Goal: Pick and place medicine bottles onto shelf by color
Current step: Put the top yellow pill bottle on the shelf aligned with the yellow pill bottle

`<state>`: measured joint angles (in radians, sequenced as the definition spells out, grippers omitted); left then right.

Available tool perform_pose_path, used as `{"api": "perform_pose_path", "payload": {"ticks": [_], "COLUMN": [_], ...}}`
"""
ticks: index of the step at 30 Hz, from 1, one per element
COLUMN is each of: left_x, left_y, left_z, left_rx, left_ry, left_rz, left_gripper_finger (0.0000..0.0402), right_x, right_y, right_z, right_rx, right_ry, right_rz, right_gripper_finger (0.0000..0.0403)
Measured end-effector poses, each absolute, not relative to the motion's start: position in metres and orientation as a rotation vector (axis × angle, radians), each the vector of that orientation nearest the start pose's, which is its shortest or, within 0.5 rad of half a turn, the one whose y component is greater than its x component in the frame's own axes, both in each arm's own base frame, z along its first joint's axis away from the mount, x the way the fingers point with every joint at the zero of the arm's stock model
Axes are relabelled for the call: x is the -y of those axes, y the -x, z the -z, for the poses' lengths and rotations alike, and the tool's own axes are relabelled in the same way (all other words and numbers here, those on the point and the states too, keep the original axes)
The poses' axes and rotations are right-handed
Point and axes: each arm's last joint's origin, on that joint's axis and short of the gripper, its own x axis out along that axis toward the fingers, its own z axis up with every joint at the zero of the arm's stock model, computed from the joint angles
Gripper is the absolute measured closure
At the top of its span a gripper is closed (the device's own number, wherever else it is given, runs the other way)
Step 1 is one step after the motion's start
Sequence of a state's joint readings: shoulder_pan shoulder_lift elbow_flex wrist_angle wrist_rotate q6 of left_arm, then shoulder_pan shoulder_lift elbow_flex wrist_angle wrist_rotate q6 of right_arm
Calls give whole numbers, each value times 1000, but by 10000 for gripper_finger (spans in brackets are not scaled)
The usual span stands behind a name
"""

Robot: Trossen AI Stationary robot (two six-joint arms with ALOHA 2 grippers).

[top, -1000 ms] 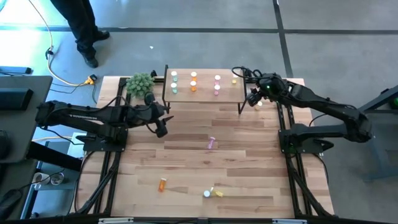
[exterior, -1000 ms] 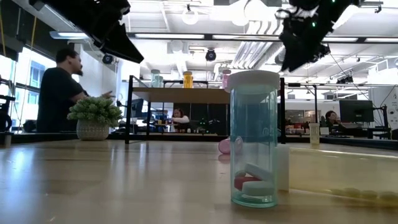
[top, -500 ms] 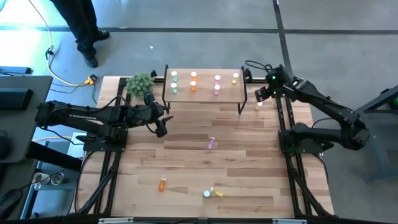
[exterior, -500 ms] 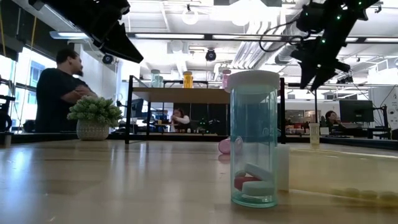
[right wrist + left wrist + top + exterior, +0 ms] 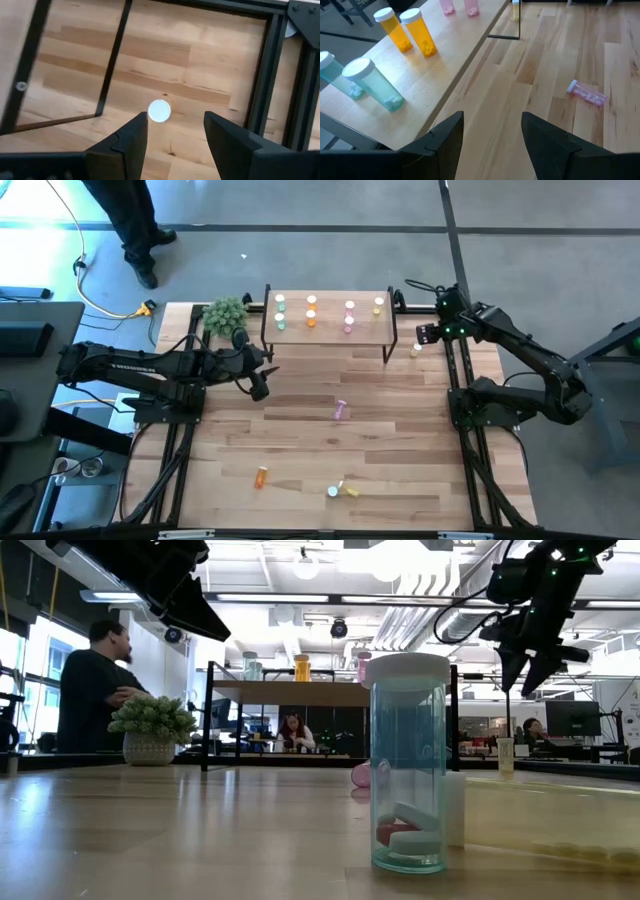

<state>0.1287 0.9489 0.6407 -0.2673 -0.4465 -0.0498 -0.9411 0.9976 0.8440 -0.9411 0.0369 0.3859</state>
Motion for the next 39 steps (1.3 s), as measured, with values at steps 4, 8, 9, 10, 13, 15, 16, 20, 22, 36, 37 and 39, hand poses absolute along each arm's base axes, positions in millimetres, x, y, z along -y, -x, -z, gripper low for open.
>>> {"api": "perform_pose_path", "payload": {"ticks": [4, 8, 9, 10, 13, 15, 16, 20, 22, 36, 37, 39], "left_x": [-36, -33, -33, -32, -32, -32, -32, -32, -32, -33, -33, -33], "left_y": [-194, -195, -195, -195, -195, -195, -195, -195, -195, -195, -195, -195], "left_z": [-250, -249, -249, -249, -249, -250, -250, -250, -249, -249, -249, -250], "left_rx": [-563, -563, -563, -563, -563, -562, -562, -562, -562, -562, -562, -562], "left_ry": [-40, -36, -36, -36, -36, -34, -34, -36, -36, -37, -37, -37], "left_rz": [-543, -512, -509, -508, -508, -509, -509, -508, -508, -510, -510, -511], "left_gripper_finger": [211, 211, 211, 211, 211, 211, 211, 211, 211, 211, 211, 211], "right_x": [134, 126, 124, 123, 117, 112, 110, 102, 98, 90, 90, 90], "right_y": [-98, -92, -91, -90, -91, -93, -94, -100, -103, -115, -115, -115], "right_z": [-239, -218, -216, -214, -210, -208, -208, -202, -200, -200, -200, -200], "right_rx": [-874, -846, -835, -824, -794, -777, -773, -766, -757, -670, -669, -671], "right_ry": [-844, -886, -888, -884, -877, -862, -853, -773, -754, -719, -725, -733], "right_rz": [1093, 1123, 1125, 1122, 1106, 1090, 1090, 1084, 1081, 1151, 1148, 1136], "right_gripper_finger": [217, 217, 217, 217, 217, 217, 217, 217, 217, 217, 217, 217]}}
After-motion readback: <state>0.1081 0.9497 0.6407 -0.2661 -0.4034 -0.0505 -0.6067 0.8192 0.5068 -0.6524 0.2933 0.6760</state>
